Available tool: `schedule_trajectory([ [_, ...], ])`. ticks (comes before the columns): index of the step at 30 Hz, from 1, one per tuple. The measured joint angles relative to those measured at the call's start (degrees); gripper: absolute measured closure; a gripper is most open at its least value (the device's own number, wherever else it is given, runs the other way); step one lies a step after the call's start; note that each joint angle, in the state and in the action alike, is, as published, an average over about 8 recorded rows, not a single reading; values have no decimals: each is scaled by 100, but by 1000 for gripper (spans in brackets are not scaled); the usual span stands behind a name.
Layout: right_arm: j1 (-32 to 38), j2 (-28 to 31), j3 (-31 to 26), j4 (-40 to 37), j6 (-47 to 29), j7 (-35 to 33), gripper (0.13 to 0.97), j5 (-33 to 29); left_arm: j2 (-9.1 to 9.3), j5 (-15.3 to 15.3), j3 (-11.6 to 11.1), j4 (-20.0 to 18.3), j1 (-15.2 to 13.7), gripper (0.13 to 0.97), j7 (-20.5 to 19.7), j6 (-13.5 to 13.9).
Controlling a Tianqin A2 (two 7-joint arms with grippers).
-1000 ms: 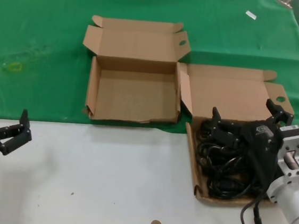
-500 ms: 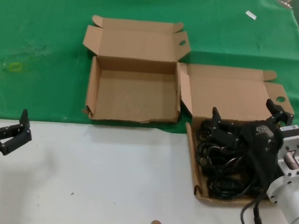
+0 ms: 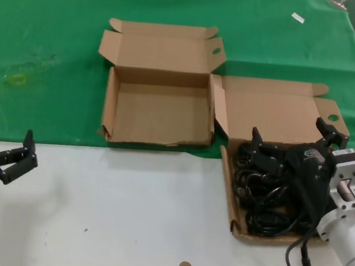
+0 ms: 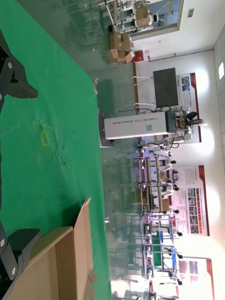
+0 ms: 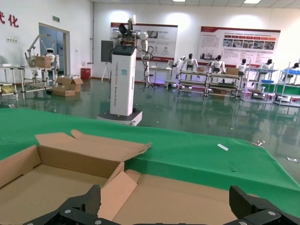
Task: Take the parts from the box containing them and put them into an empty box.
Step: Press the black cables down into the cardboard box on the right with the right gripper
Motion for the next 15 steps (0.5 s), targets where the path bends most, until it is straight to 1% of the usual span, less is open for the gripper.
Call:
schedule_trajectory([
  [15, 0, 0, 0, 0, 0, 0, 129, 0, 0, 0, 0, 0, 0, 132, 0, 0],
])
